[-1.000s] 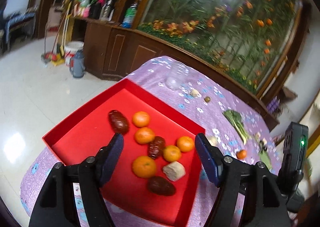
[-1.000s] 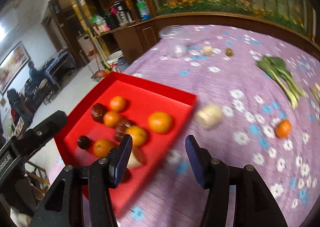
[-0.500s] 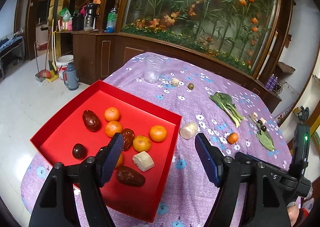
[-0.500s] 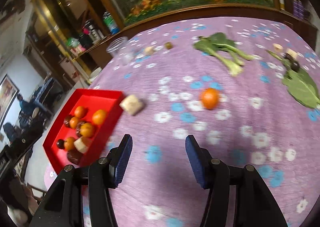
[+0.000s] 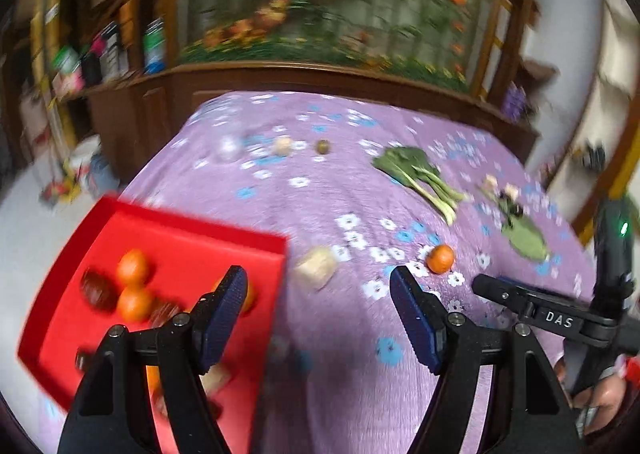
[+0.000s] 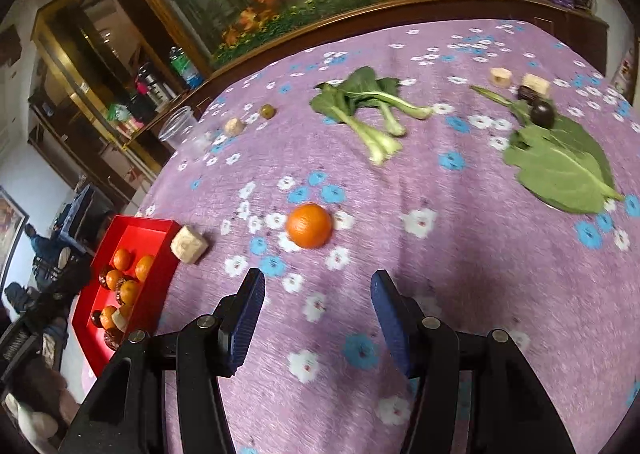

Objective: Organize fruits
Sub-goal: 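Lift both open tools out of the tray back over the table, then grasp the beige cube with the left tool while the right tool grasps the last orange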

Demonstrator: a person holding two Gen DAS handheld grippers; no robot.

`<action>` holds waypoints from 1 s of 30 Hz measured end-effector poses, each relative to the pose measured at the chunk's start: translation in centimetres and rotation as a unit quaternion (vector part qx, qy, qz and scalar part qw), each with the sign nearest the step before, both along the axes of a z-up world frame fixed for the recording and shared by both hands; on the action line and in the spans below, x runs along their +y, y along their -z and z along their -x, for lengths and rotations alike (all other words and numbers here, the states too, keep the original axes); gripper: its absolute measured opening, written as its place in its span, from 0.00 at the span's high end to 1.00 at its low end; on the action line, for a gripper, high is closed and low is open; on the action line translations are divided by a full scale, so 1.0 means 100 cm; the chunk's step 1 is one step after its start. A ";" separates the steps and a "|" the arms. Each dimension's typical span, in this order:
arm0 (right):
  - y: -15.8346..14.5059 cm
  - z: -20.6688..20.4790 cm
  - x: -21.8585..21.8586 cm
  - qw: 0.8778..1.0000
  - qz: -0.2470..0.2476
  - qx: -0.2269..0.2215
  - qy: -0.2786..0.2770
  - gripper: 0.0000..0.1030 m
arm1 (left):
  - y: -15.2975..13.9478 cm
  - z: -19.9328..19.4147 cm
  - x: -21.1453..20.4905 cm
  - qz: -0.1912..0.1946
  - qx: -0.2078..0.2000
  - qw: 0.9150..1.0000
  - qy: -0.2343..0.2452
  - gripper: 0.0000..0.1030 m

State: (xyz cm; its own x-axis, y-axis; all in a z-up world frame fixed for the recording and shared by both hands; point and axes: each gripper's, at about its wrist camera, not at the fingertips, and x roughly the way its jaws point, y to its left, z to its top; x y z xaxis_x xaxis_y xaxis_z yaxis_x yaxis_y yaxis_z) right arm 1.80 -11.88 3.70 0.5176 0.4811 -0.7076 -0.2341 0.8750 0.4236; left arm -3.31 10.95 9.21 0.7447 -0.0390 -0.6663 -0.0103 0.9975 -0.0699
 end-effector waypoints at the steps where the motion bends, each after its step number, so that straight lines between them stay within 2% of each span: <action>1: 0.000 -0.002 0.004 1.000 -0.002 -0.001 -0.005 0.42 | 0.002 -0.008 -0.007 -0.013 0.000 1.000 0.013 0.29; 3: 0.001 -0.003 0.010 1.000 -0.006 -0.003 -0.013 0.42 | 0.014 -0.028 -0.020 -0.044 0.011 0.998 0.035 0.29; 5: 0.003 -0.005 0.013 1.000 -0.014 -0.002 -0.016 0.42 | 0.028 -0.046 -0.026 -0.056 0.028 0.997 0.044 0.29; 12: 0.011 -0.011 0.006 1.000 -0.028 0.008 -0.009 0.41 | 0.062 -0.076 -0.025 -0.056 0.086 0.993 0.051 0.30; 13: 0.012 -0.012 0.005 1.000 -0.029 0.009 -0.007 0.41 | 0.059 -0.073 -0.023 -0.040 0.087 0.994 0.060 0.30; 15: 0.015 -0.014 0.000 0.999 -0.034 0.012 -0.002 0.41 | 0.047 -0.067 -0.018 0.055 0.095 0.988 0.110 0.30; 16: 0.015 -0.015 -0.002 0.999 -0.036 0.013 0.000 0.41 | 0.037 -0.060 -0.014 0.106 0.091 0.981 0.136 0.30; 17: 0.016 -0.016 -0.004 0.999 -0.038 0.015 0.002 0.41 | 0.030 -0.056 -0.011 0.119 0.081 0.979 0.142 0.30; 20: 0.016 -0.017 -0.008 0.999 -0.040 0.014 0.006 0.41 | 0.009 -0.043 0.001 0.111 0.048 0.986 0.115 0.30; 22: 0.016 -0.019 -0.010 0.999 -0.041 0.014 0.008 0.41 | 0.008 -0.044 0.008 0.111 0.044 0.988 0.101 0.30; 25: 0.015 -0.019 -0.008 0.999 -0.041 0.015 0.005 0.41 | 0.023 -0.048 0.005 0.092 0.067 0.990 0.086 0.31; 27: 0.014 -0.020 -0.003 0.999 -0.037 0.013 -0.001 0.41 | 0.035 -0.047 -0.001 0.091 0.082 0.988 0.093 0.33; 30: 0.013 -0.027 0.005 1.000 -0.024 0.010 -0.007 0.41 | 0.049 -0.042 -0.016 0.099 0.098 0.984 0.115 0.40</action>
State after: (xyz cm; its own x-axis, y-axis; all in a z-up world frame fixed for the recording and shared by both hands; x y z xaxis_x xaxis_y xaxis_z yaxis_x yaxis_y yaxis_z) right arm 4.46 -11.34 2.44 0.4955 0.5225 -0.6939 -0.2376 0.8499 0.4703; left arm 0.85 9.33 4.30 0.5588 -0.3345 -0.7588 0.1818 0.9422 -0.2814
